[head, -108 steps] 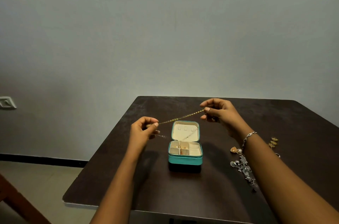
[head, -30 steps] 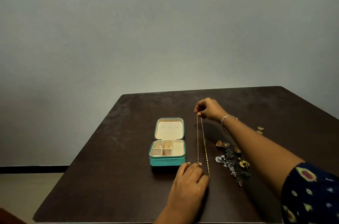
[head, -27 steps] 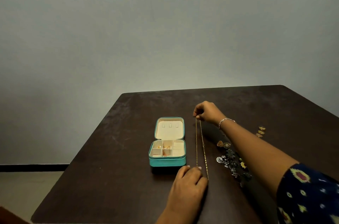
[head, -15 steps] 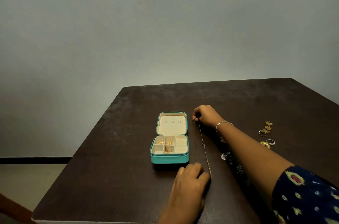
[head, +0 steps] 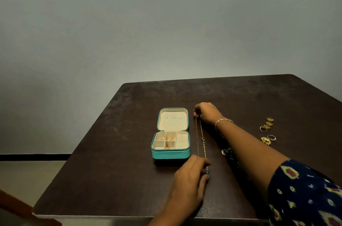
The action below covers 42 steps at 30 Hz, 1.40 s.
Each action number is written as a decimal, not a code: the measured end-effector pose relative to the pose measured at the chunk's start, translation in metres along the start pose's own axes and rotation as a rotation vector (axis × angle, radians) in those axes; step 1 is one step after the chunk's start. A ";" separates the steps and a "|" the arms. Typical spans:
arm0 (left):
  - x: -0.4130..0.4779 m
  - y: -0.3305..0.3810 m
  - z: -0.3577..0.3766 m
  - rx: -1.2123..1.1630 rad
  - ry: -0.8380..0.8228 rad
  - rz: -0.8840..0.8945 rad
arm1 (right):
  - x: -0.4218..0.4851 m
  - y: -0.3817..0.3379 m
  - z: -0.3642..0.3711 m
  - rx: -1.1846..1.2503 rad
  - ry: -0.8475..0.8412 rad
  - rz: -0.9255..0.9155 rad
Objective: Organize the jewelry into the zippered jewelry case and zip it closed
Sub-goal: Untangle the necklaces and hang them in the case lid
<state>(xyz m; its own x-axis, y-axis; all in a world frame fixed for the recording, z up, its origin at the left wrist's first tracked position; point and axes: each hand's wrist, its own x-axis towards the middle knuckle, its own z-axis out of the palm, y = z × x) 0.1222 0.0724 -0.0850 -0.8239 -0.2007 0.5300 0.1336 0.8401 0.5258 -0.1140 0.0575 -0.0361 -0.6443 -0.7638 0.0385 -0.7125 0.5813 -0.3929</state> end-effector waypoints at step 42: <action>-0.016 -0.035 -0.056 0.434 0.403 -0.112 | -0.198 -0.045 0.016 0.152 0.215 -0.213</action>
<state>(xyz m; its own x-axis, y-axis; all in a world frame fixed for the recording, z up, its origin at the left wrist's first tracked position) 0.1612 0.0177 -0.0749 -0.5350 -0.4038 0.7421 -0.2485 0.9148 0.3185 0.0501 0.1782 -0.0405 -0.5404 -0.7778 0.3211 -0.7986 0.3539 -0.4868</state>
